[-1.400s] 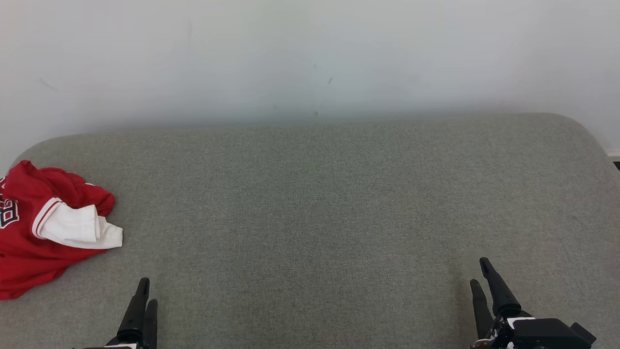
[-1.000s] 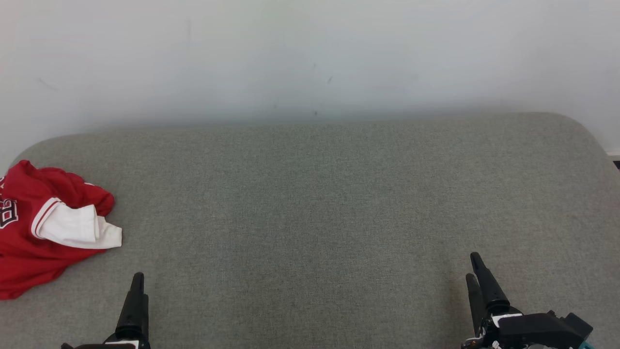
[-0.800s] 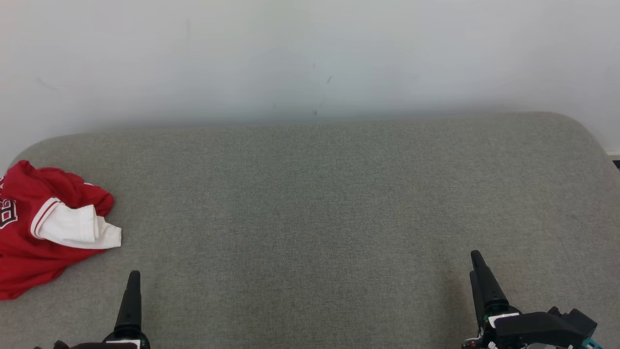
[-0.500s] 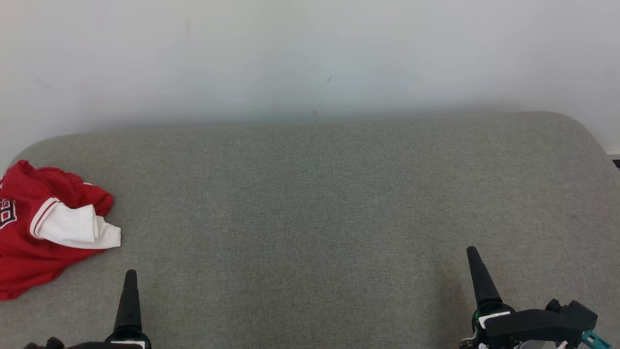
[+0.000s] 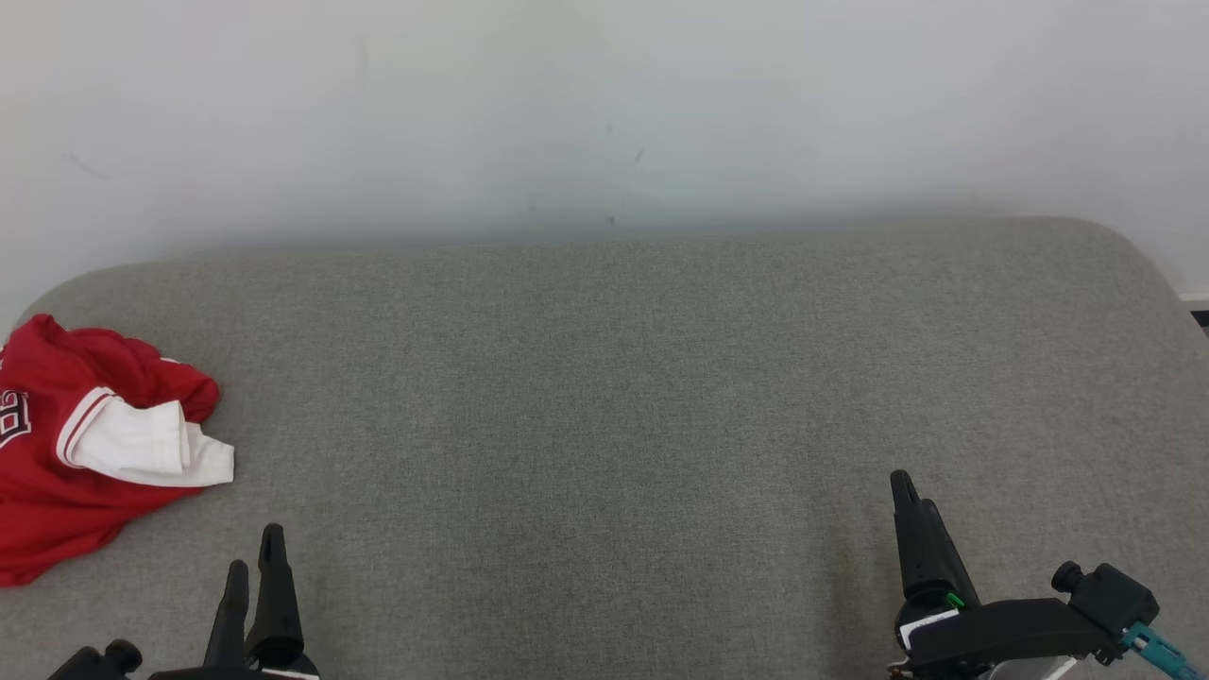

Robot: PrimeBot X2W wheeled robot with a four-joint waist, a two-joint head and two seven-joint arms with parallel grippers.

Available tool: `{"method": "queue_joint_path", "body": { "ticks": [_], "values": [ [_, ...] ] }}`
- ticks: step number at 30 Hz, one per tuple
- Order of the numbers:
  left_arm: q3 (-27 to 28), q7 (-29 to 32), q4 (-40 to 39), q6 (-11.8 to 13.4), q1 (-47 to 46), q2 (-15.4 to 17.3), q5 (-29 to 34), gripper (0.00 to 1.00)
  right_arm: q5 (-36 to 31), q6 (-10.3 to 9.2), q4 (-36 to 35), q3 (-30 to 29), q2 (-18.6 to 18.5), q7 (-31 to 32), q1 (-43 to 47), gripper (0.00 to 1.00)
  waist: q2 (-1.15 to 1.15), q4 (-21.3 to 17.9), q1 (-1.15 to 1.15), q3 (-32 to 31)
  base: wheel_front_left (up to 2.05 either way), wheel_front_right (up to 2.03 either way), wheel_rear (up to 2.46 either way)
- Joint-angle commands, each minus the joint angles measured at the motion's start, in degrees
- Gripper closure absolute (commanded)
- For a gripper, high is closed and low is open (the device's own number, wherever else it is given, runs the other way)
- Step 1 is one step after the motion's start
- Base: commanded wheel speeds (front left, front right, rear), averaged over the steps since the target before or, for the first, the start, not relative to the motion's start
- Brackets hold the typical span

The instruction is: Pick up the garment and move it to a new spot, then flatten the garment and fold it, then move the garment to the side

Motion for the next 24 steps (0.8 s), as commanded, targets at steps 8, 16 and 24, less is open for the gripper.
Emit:
{"method": "queue_joint_path", "body": {
  "ticks": [8,16,24],
  "values": [
    [-1.4,-2.0,-1.8,-0.7,0.8,0.7,10.6,0.00,-10.0,-0.05,-1.6,1.3,0.0,-2.0,0.1,0.00,0.00,0.1,0.00,-0.1,0.00,0.00,0.00],
    [-1.7,-3.2,-2.6,-1.0,1.3,1.2,16.4,0.00,-16.4,-0.06,-1.8,1.9,0.0,-3.2,0.2,0.00,0.00,0.1,0.00,-0.2,0.00,0.00,0.00],
    [-2.3,-4.7,-3.4,-1.2,1.9,2.0,23.3,0.00,-24.0,-0.06,-1.9,2.3,0.0,-4.6,0.3,0.00,0.00,0.1,0.00,-0.2,0.00,0.00,0.00]
  ]
}}
